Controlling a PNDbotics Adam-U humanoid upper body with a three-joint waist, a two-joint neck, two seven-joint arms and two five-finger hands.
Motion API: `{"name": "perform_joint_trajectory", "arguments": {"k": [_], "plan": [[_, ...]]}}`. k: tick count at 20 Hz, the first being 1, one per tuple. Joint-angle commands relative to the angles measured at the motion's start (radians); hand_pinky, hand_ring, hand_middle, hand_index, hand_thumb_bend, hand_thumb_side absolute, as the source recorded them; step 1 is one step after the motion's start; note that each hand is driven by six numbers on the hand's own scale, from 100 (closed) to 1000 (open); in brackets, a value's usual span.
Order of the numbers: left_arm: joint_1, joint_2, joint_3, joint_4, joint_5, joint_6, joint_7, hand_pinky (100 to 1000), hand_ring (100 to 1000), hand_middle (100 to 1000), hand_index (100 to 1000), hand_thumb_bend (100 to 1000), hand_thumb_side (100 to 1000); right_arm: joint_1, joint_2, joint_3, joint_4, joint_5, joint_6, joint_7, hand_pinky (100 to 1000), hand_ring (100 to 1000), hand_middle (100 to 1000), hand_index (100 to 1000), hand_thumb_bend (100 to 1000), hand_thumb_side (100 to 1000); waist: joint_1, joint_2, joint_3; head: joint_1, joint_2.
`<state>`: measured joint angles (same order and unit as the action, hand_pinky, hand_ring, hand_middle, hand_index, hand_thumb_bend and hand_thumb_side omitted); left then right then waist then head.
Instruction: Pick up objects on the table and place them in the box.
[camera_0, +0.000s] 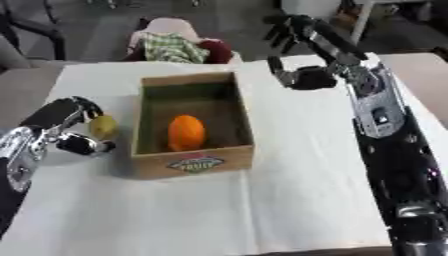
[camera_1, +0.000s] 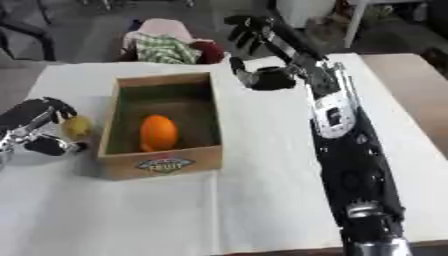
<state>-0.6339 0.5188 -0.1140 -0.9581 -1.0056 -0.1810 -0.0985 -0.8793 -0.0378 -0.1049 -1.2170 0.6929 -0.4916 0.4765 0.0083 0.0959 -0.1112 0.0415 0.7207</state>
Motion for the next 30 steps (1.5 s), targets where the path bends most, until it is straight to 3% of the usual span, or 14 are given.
{"name": "perform_joint_trajectory", "arguments": {"k": [1, 8, 12, 17, 30], "plan": [[-0.021, 0.029, 0.012, -0.031, -0.035, 0.018, 0.031, 584, 397, 376, 538, 308, 292, -0.014, -0.006, -0.006, -0.024, -0.010, 0.001, 0.003, 582, 688, 698, 935, 100, 100, 0.003, -0.014, -0.002, 0.000, 0.001], [-0.016, 0.026, 0.047, -0.116, -0.054, 0.094, 0.147, 517, 250, 213, 345, 169, 219, -0.011, -0.006, -0.006, -0.026, -0.010, 0.006, -0.001, 582, 688, 697, 935, 100, 100, 0.004, -0.017, -0.001, -0.001, 0.000], [-0.021, 0.022, 0.062, -0.145, 0.016, 0.106, 0.222, 533, 243, 205, 332, 100, 197, -0.010, -0.005, -0.005, -0.027, -0.010, 0.007, -0.001, 582, 688, 698, 935, 100, 100, 0.003, -0.020, -0.002, 0.000, -0.001], [-0.041, 0.019, 0.036, -0.217, 0.108, 0.079, 0.303, 550, 251, 212, 339, 100, 182, -0.011, 0.002, -0.001, -0.026, -0.013, 0.005, 0.000, 583, 689, 698, 933, 100, 100, 0.000, -0.026, -0.010, 0.001, 0.002], [-0.068, -0.027, -0.156, -0.281, 0.323, -0.057, 0.126, 600, 315, 280, 406, 113, 221, -0.015, 0.035, 0.012, -0.058, -0.033, 0.009, 0.010, 582, 690, 699, 932, 100, 100, 0.001, -0.030, -0.046, 0.021, 0.003]]}}
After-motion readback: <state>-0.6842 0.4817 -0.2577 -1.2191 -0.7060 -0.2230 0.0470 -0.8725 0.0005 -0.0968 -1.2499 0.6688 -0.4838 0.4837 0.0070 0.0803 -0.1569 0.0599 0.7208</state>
